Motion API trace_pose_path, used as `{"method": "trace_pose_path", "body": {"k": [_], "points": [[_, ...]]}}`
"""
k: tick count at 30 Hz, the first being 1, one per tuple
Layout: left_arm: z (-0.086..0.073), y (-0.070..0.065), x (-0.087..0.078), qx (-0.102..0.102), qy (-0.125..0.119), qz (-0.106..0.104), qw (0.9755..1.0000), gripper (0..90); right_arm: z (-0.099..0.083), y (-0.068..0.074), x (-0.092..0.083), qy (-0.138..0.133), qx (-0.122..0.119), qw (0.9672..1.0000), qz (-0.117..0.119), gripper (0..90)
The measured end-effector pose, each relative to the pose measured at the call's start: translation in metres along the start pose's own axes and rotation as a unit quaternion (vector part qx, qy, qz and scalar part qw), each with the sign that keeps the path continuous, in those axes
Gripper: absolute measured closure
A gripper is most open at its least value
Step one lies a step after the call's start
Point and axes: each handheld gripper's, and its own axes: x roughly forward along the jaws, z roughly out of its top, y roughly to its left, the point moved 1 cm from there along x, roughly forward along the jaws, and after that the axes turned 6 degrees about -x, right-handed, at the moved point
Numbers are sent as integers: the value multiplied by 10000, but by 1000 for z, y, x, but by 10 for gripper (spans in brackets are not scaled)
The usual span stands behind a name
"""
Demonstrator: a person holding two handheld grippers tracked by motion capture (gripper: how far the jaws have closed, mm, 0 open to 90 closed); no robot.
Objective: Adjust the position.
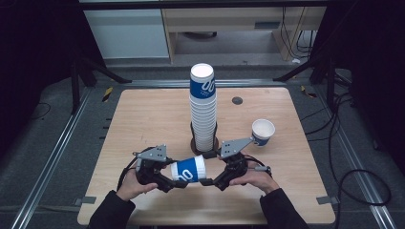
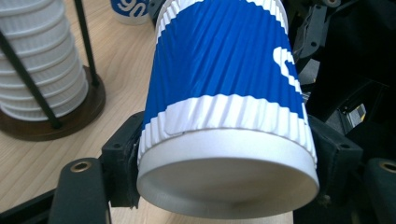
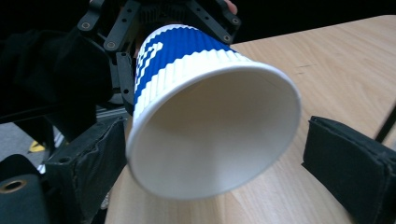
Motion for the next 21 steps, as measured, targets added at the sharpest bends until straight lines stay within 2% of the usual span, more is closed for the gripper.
{"method": "trace_pose_path", "body": {"k": [4, 8, 13, 18, 21], "points": [[1, -4, 3, 76, 19, -111, 9999, 262, -1, 2, 5, -48, 31, 9999, 161, 71], [2, -7, 6, 120, 70, -135, 9998, 262, -3, 3, 9, -120, 85, 9992, 366, 97], [1, -6, 6, 87, 62, -193, 9998, 262, -4, 3, 9, -174, 140, 9984, 514, 136], [2, -4, 5, 47, 4, -131, 9999, 254, -4, 2, 7, -191, 143, 9986, 462, 152], [2, -3, 1, 27, -30, -50, 10000, 219, -3, 1, 3, -216, 135, 9989, 394, 155]]}}
